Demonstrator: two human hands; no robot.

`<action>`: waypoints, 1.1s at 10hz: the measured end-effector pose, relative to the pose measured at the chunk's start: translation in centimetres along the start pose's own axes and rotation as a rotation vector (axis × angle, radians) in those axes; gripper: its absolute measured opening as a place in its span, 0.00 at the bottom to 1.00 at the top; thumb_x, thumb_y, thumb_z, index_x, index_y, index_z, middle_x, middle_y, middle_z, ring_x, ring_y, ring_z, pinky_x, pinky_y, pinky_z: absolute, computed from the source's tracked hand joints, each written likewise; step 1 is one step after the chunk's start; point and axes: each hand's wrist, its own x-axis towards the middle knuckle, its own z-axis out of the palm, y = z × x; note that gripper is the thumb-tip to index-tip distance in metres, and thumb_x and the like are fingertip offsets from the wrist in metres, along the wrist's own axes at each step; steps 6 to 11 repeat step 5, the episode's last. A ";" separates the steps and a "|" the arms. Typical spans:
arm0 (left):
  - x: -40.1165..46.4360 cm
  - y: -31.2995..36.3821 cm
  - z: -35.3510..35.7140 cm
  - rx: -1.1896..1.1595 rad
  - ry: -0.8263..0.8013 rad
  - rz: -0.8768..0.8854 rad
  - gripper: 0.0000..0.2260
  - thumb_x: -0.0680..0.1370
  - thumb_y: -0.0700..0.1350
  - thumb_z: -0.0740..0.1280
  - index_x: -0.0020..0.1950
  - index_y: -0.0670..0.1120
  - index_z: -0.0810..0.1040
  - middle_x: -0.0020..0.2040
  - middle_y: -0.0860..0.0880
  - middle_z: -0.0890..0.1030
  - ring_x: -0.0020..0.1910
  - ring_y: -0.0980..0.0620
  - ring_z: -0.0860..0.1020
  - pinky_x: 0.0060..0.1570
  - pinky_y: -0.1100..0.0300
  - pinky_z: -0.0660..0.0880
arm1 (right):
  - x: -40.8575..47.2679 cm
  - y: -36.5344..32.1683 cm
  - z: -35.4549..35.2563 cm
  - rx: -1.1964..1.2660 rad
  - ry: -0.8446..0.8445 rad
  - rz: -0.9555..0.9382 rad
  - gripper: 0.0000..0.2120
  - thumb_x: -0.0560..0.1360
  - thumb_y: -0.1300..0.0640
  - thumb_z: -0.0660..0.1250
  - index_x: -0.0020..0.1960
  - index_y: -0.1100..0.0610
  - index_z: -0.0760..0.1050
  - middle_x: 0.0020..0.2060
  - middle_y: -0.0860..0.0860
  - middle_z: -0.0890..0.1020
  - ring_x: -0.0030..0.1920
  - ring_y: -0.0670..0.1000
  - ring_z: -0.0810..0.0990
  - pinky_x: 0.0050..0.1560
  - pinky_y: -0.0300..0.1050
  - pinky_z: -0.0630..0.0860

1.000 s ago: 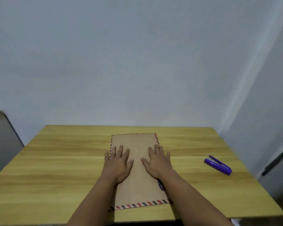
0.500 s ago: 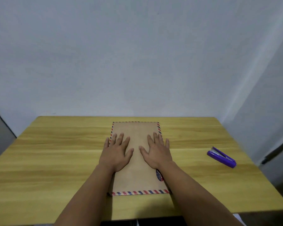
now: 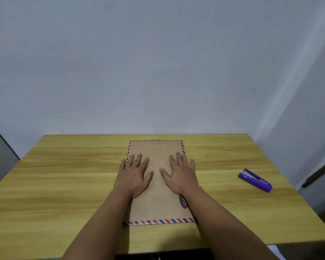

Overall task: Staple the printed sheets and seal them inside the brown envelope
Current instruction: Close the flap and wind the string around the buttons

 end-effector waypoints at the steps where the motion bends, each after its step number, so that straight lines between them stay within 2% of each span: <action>1: 0.0 0.0 -0.1 -0.004 0.005 0.001 0.33 0.79 0.68 0.44 0.82 0.57 0.53 0.84 0.50 0.51 0.82 0.47 0.45 0.79 0.44 0.43 | -0.1 0.0 -0.1 0.008 0.000 -0.005 0.40 0.81 0.29 0.45 0.86 0.50 0.50 0.85 0.54 0.47 0.85 0.55 0.41 0.82 0.65 0.38; 4: -0.1 0.1 -0.3 0.003 -0.021 -0.005 0.31 0.80 0.67 0.46 0.82 0.57 0.53 0.84 0.50 0.50 0.82 0.46 0.45 0.79 0.43 0.42 | 0.0 0.0 -0.1 -0.002 -0.015 0.004 0.40 0.81 0.29 0.45 0.85 0.50 0.50 0.85 0.55 0.48 0.85 0.56 0.41 0.81 0.66 0.38; 5: 0.0 0.7 -1.3 0.025 -0.049 -0.010 0.31 0.81 0.65 0.45 0.82 0.55 0.53 0.84 0.49 0.49 0.82 0.44 0.43 0.78 0.39 0.42 | 0.0 -0.3 -0.9 0.042 -0.038 0.007 0.39 0.81 0.30 0.47 0.85 0.51 0.50 0.85 0.55 0.47 0.85 0.56 0.40 0.81 0.67 0.38; 11: 0.0 0.7 -1.3 0.025 -0.049 -0.010 0.31 0.81 0.65 0.45 0.82 0.55 0.53 0.84 0.49 0.49 0.82 0.44 0.43 0.78 0.39 0.42 | 0.0 -0.3 -0.9 0.042 -0.038 0.007 0.39 0.81 0.30 0.47 0.85 0.51 0.50 0.85 0.55 0.47 0.85 0.56 0.40 0.81 0.67 0.38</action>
